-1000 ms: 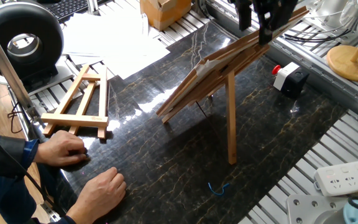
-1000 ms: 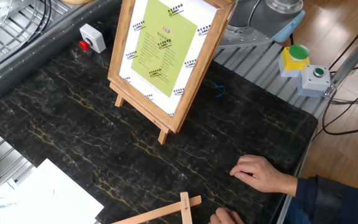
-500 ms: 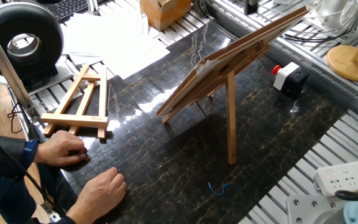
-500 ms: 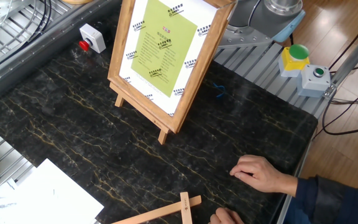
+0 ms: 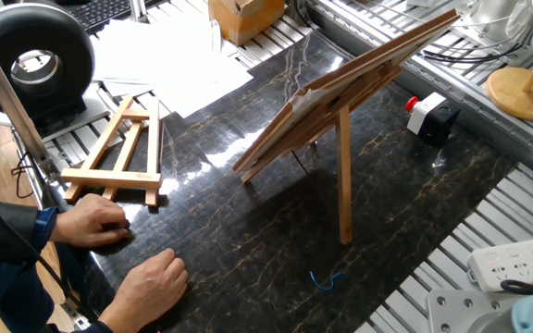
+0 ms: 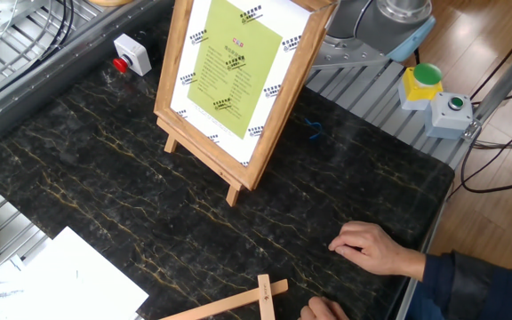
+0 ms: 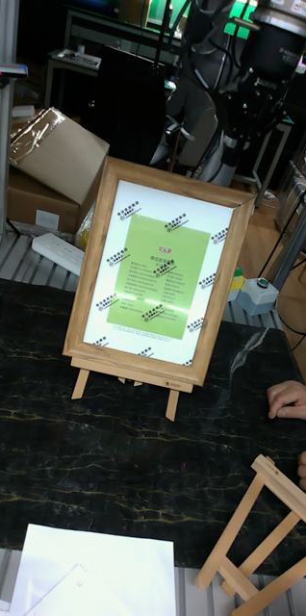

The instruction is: Put the photo frame on the bracket

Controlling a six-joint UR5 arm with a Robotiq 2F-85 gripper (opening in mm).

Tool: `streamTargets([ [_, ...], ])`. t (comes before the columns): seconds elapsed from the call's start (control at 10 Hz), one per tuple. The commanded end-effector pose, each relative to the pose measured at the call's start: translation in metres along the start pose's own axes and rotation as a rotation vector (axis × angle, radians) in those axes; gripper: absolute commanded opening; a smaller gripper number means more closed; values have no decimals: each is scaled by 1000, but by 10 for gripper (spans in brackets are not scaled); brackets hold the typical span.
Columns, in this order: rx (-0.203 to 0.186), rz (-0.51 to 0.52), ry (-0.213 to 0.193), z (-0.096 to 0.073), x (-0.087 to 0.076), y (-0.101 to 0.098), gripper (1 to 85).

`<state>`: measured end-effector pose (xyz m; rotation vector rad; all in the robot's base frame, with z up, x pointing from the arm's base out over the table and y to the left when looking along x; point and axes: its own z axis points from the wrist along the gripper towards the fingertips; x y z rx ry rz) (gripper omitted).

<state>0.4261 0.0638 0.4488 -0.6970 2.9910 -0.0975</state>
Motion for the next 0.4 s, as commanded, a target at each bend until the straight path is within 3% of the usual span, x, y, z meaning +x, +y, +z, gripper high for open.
streamTargets([
  [0.0, -14, 134, -55, -4, -15, -10, 17],
  [0.3, -34, 122, -82, -8, -25, -14, 17],
])
